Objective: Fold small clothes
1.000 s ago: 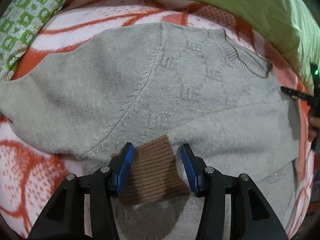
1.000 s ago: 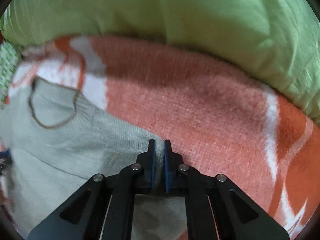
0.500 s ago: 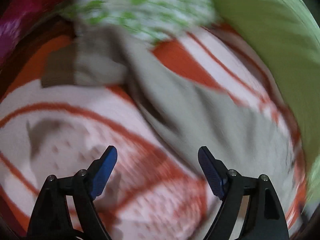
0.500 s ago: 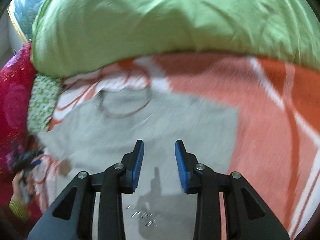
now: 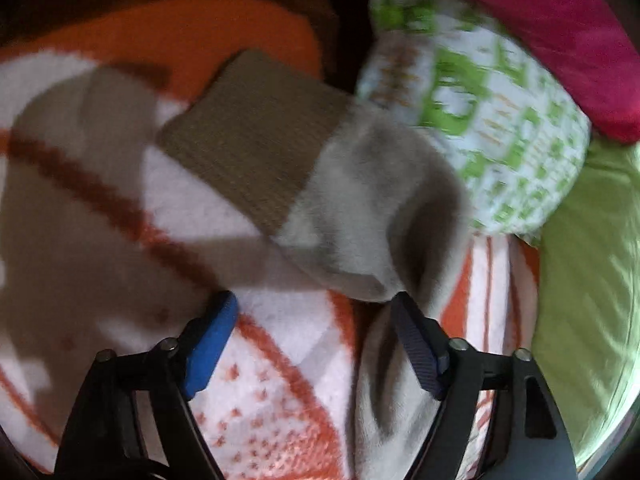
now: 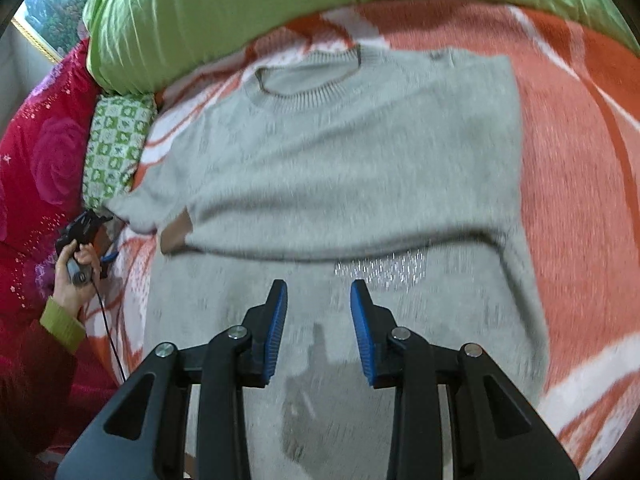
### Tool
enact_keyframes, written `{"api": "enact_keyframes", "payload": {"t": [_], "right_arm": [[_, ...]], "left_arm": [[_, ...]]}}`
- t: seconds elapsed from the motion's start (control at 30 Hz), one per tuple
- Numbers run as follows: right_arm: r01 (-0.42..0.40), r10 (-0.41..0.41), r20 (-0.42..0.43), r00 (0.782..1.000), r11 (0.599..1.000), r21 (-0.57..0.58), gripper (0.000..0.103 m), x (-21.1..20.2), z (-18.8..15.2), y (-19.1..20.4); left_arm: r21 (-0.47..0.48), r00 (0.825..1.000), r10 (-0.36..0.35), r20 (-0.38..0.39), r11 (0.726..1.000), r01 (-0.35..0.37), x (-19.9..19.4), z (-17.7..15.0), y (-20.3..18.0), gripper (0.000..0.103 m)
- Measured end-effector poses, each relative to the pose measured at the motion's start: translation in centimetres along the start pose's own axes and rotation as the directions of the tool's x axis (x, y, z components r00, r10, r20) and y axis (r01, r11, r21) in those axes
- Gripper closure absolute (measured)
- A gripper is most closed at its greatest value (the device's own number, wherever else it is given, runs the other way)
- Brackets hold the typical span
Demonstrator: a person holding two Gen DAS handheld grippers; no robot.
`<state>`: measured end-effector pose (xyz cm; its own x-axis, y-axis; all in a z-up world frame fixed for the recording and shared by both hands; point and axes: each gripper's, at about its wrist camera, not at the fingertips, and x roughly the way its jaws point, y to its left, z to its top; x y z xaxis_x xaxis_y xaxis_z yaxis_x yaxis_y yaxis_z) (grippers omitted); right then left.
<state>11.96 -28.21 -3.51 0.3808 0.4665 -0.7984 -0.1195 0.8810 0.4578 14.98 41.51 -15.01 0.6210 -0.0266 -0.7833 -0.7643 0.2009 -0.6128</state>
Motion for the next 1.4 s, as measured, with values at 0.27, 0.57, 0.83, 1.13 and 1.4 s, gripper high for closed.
{"api": "enact_keyframes", "payload": {"t": [0.27, 0.57, 0.83, 1.13, 1.4], "right_arm": [[0.016, -0.017, -0.013, 1.000, 0.998, -0.054, 0.069, -0.6, -0.4, 1.9], [0.002, -0.003, -0.003, 1.000, 0.996, -0.087, 0.069, -0.9, -2.2, 2.7], [-0.006, 0.005, 0.082, 0.997, 1.000, 0.015, 0.069, -2.6, -1.8, 0.5], [0.007, -0.033, 0.142, 0.989, 0.983, 0.182, 0.069, -4.2, -1.4, -4.2], [-0.035, 0.015, 0.095, 0.995, 0.976, 0.215, 0.065, -0.7, -0.3, -3.8]], "left_arm": [[0.015, 0.995, 0.019, 0.097, 1.000, -0.021, -0.4, 2.6, -0.4, 0.089], [0.328, 0.978, -0.168, 0.120, 0.937, 0.121, -7.1, -1.5, -4.8, 0.099], [0.764, 0.918, -0.314, -0.244, 0.520, 0.381, -10.7, -22.0, -15.8, 0.100], [0.903, 0.910, 0.015, -0.415, 0.131, 0.410, -2.6, -41.3, -15.6, 0.096], [0.921, 0.929, 0.021, -0.371, 0.141, 0.364, -4.3, -37.2, -13.3, 0.091]]}}
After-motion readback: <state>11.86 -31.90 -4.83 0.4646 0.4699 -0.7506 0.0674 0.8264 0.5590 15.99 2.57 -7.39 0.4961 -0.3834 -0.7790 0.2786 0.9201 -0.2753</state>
